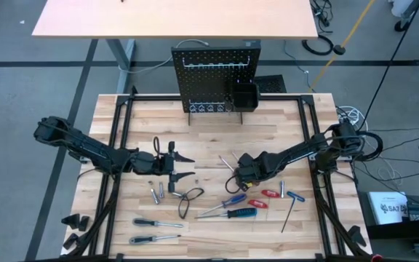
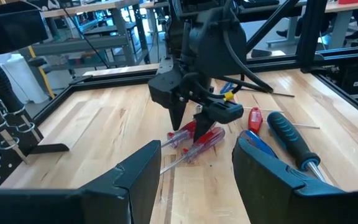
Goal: Hang tools onto peg board
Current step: Hang the top red screwdriver on the peg board
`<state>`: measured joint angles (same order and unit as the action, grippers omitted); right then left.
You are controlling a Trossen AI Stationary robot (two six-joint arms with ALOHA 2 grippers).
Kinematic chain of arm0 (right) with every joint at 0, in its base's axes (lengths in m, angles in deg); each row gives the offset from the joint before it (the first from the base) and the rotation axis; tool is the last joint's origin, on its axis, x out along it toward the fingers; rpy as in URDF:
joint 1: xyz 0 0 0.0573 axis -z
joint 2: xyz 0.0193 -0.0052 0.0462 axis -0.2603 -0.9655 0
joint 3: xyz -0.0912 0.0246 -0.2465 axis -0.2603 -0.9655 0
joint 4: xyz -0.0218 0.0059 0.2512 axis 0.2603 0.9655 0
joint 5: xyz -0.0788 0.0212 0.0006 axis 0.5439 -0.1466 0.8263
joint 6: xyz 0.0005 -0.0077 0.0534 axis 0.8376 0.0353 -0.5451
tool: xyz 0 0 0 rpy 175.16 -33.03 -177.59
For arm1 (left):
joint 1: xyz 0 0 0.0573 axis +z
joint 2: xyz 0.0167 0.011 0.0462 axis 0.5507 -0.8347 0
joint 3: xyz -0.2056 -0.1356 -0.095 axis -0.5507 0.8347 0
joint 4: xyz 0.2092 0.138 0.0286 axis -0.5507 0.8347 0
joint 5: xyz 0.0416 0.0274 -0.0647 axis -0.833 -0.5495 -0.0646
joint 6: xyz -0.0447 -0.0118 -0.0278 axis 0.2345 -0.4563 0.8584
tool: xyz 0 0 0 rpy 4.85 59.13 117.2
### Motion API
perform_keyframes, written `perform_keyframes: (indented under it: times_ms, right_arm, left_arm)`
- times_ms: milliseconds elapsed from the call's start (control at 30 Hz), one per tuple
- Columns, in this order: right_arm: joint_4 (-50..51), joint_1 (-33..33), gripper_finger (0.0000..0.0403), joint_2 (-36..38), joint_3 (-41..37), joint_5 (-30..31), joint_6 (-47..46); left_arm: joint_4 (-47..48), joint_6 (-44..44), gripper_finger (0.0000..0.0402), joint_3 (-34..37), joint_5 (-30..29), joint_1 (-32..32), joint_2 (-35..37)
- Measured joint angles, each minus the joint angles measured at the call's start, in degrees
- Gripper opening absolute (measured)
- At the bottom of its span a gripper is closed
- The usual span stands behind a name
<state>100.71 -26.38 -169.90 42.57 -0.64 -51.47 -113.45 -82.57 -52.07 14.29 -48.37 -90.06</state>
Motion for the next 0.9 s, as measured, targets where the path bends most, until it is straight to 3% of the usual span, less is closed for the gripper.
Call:
perform_keyframes:
  times_ms: [433, 900]
  right_arm:
    - [-0.3, 0.0, 0.0125, 0.2, -0.1, -0.2, 1.3]
    - [-0.9, 0.5, 0.0135, 0.3, -0.2, 0.5, 2.1]
  left_arm:
    - [0.5, 0.9, 0.02, 0.0, -0.4, 0.1, 0.0]
    - [1.0, 1.3, 0.02, 0.0, -0.4, 0.0, 0.0]
